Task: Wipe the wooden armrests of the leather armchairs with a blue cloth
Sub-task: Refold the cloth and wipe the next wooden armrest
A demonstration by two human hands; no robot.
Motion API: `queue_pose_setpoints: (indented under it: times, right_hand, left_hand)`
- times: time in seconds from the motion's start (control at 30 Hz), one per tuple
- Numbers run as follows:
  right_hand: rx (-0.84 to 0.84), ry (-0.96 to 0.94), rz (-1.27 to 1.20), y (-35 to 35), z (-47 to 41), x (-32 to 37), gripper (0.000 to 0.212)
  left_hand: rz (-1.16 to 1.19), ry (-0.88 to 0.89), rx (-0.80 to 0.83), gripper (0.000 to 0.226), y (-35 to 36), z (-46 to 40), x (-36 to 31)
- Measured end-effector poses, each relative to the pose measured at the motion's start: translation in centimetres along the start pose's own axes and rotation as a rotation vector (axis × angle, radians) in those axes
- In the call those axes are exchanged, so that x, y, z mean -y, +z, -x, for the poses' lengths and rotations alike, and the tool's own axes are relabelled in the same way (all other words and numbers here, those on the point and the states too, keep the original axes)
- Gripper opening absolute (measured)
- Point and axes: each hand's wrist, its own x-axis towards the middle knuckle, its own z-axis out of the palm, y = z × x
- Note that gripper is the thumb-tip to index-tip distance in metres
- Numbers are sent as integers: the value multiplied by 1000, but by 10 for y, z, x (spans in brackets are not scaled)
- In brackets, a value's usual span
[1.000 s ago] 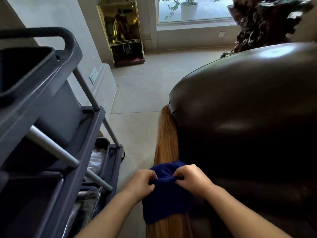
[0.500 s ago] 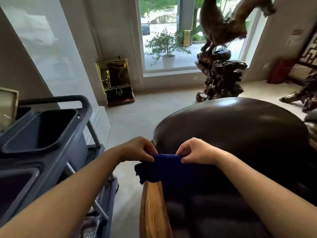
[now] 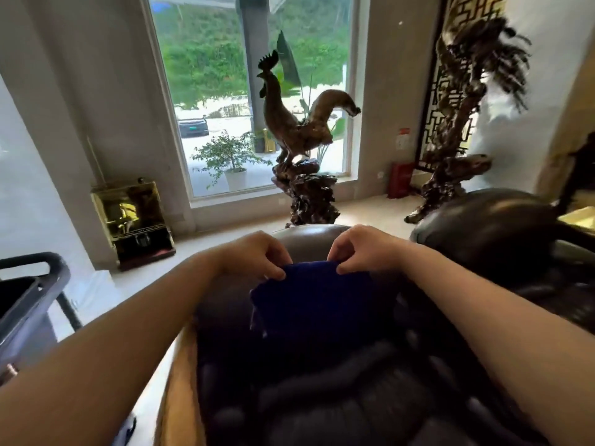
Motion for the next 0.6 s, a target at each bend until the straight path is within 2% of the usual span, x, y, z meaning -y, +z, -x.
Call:
queue_pose_setpoints:
  times: [0.13, 0.3, 0.6]
  right_hand:
    - [-45, 4, 66, -48, 100, -54, 20]
    - [-17, 91, 68, -101, 221, -126, 20]
    - [-95, 137, -24, -153, 310, -237, 19]
  left_hand:
    - [-90, 80, -39, 18, 60, -24, -103]
    - [-41, 138, -13, 18, 128, -57, -219]
    - [-66, 213, 70, 19, 184, -138, -337]
